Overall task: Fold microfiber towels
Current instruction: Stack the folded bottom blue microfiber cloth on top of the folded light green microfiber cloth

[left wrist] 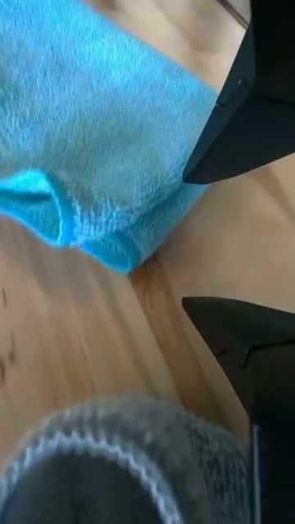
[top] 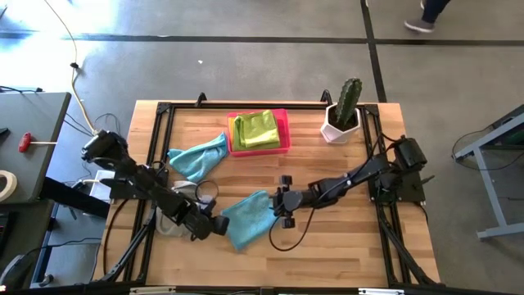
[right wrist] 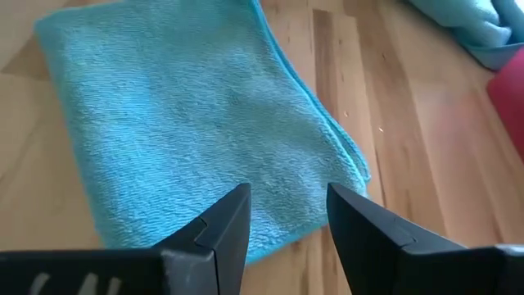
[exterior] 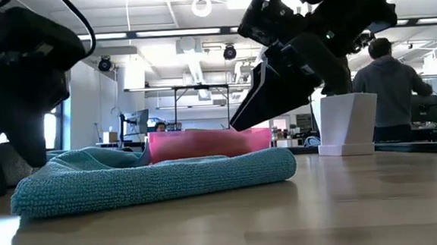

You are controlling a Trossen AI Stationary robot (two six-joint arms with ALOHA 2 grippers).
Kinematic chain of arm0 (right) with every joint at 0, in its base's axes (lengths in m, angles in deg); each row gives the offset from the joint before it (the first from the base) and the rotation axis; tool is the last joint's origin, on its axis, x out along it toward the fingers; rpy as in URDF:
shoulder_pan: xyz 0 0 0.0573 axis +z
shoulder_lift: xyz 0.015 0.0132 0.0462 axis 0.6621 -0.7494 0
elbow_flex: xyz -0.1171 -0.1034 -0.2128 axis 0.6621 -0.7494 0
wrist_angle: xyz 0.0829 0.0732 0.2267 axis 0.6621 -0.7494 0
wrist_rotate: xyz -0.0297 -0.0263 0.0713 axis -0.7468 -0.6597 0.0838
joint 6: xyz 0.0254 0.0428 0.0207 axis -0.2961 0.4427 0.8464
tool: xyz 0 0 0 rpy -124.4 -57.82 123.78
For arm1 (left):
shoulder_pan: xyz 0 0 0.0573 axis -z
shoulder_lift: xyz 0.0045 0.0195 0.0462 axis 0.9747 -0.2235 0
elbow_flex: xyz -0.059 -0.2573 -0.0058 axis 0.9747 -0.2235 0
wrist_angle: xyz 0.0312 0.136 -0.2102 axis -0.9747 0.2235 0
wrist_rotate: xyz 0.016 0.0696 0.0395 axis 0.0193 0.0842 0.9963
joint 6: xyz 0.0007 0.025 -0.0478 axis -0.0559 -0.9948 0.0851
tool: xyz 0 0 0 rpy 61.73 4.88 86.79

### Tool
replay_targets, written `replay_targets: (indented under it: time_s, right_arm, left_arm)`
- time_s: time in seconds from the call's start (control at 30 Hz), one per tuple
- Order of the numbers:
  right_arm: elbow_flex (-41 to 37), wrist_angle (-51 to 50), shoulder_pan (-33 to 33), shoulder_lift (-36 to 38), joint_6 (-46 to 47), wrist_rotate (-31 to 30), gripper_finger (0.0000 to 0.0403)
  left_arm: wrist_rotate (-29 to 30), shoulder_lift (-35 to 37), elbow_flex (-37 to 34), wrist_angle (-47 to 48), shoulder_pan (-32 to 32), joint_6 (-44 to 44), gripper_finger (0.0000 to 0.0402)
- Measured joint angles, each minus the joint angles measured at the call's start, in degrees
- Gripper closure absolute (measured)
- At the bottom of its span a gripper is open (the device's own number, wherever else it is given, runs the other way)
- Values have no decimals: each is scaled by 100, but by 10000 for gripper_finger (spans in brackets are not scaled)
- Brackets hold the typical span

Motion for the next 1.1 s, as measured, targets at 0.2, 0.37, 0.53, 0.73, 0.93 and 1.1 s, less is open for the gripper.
replay_targets:
  time_s: [0.2, 0.37, 0.53, 0.73, 0.93, 1.1]
  right_arm:
    - [2, 30, 0, 0, 0, -21, 247]
    - [2, 23, 0, 0, -2, -21, 247]
    - [2, 21, 0, 0, 1, 144, 247]
    - [0, 21, 4, 0, 42, 178, 247]
    - [-11, -22, 4, 0, 44, 178, 247]
    - [-13, -191, 4, 0, 44, 178, 247]
  left_arm:
    - [289, -255, 11, -459, -22, 20, 174]
    - [592, -288, 9, -691, -32, -65, 174]
    - [999, -402, 7, -738, -132, -4, 174]
    - [1048, -674, 22, -1149, -430, -443, 174]
    - [1052, -710, 16, -1373, -722, -1024, 188]
    - [715, -708, 7, -1294, -835, -1407, 258]
